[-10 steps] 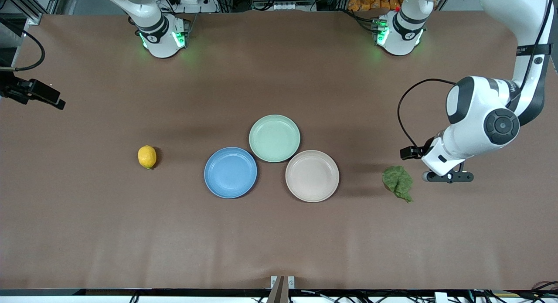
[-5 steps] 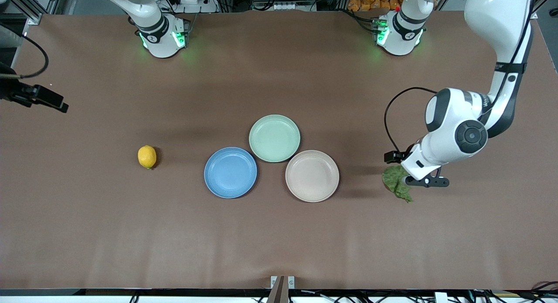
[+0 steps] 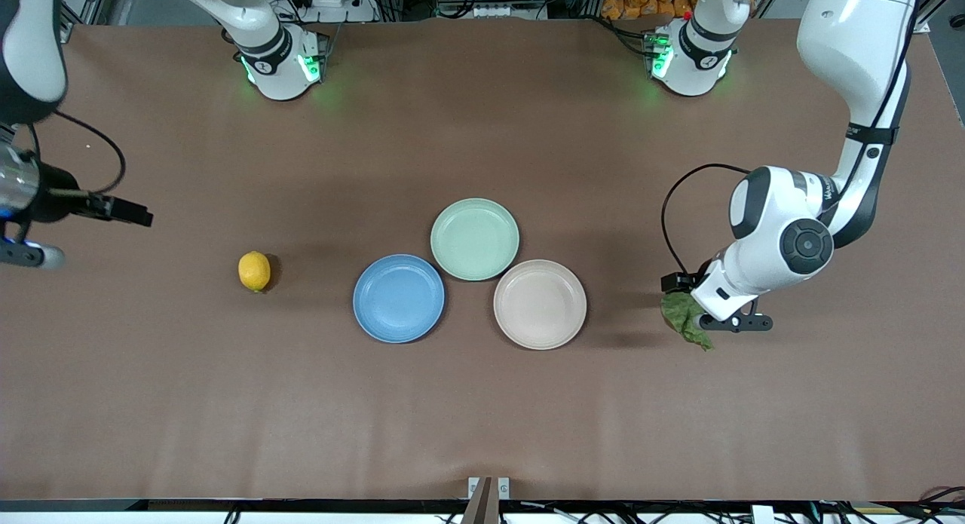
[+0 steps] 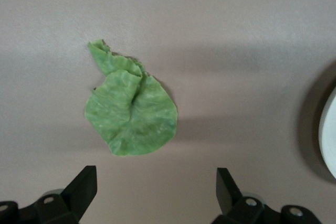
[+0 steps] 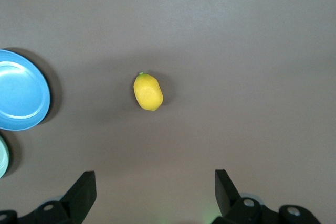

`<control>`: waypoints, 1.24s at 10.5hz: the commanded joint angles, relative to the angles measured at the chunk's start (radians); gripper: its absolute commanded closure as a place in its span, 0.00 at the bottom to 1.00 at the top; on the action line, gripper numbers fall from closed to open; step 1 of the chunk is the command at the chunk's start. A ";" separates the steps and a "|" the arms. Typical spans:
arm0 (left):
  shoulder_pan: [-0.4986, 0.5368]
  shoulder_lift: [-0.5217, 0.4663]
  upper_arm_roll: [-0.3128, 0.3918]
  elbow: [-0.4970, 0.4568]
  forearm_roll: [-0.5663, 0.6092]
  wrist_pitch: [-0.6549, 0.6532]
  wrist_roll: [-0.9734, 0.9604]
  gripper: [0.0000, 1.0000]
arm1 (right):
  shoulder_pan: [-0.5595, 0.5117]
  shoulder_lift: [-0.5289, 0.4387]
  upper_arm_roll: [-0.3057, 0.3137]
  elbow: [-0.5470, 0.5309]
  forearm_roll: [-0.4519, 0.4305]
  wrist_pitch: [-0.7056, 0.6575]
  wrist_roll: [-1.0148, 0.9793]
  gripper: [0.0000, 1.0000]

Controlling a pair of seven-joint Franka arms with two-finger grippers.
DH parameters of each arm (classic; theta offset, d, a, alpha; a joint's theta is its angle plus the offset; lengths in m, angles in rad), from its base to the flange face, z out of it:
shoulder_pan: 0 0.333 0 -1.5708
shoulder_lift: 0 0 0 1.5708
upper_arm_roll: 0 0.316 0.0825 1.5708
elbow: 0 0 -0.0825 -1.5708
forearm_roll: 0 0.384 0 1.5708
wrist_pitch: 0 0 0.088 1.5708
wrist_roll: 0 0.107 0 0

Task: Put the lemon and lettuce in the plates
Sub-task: 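Grasp the lettuce with the left gripper while the right gripper reaches the lemon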

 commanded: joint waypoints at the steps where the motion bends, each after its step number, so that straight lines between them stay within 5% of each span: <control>1: 0.006 0.051 0.019 0.047 0.029 0.024 -0.029 0.00 | -0.005 0.051 0.008 0.026 0.004 0.019 -0.009 0.00; 9: -0.029 0.164 0.079 0.129 0.023 0.024 -0.032 0.00 | 0.003 0.206 0.009 0.004 0.048 0.114 -0.008 0.00; 13: -0.045 0.199 0.079 0.152 0.029 0.031 -0.031 0.00 | 0.014 0.200 0.009 -0.117 0.065 0.267 -0.009 0.00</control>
